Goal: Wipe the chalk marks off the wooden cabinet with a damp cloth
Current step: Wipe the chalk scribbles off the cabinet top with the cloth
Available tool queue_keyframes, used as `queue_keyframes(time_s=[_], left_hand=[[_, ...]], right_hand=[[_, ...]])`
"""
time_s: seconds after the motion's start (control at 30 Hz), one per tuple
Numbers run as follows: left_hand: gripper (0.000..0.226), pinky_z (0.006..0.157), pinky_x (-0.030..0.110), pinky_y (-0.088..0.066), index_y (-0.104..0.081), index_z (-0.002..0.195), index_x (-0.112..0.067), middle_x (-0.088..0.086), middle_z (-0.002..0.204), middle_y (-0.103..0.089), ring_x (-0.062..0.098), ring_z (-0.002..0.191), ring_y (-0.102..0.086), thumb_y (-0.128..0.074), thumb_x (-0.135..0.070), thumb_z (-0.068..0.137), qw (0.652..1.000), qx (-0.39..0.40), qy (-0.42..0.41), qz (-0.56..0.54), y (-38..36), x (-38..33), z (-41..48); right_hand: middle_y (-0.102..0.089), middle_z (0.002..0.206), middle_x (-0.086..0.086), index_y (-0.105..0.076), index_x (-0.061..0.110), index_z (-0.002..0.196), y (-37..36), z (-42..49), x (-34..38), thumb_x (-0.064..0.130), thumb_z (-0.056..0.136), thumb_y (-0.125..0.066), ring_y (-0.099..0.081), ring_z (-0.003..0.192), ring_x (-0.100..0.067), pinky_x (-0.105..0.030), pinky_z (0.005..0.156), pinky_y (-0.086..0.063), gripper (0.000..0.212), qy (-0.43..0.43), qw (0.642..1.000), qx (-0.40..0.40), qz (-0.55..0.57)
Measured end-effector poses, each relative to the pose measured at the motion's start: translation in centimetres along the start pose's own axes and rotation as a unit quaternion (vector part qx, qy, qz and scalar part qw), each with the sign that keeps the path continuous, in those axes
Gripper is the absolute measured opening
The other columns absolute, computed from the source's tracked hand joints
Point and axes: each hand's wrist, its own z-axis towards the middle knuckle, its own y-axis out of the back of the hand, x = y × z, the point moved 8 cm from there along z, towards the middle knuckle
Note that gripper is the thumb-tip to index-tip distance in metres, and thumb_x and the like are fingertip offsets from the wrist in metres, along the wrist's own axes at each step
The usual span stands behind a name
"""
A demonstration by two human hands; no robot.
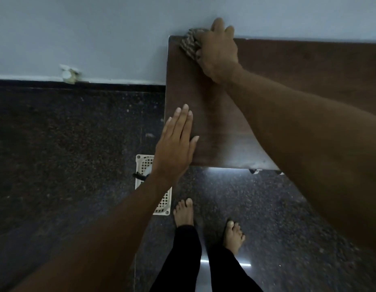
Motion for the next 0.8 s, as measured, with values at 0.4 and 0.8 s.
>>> queue_keyframes(time_s=[0.4,0.8], left_hand=[[0.05,0.121,0.046,-0.033,-0.052,0.144,0.003,0.017,0.155,-0.044,0.033,0.146,-0.039,-0.047,0.007,0.095,0.994,-0.029,0.051,-0.097,1.1,0.4,0.4],[0.034,0.094,0.05,-0.046,-0.056,0.126,-0.008,0.013,0.13,-0.056,0.037,0.113,-0.059,-0.04,-0.024,0.101,0.982,-0.047,0.182,0.007,2.5,-1.9,2.3]], right_hand=[[-0.044,0.127,-0.009,-0.062,0.029,0.125,-0.6,-15.3,-1.8,0.013,0.087,-0.06,-0.043,0.109,-0.035,-0.043,0.086,-0.046,0.041,0.034,0.997,0.003,0.063],[-0.055,0.123,-0.017,-0.062,0.03,0.129,0.7,-24.6,-22.7,0.024,0.085,-0.059,-0.054,0.108,-0.04,-0.048,0.091,-0.05,0.044,-0.08,0.992,-0.06,0.083]])
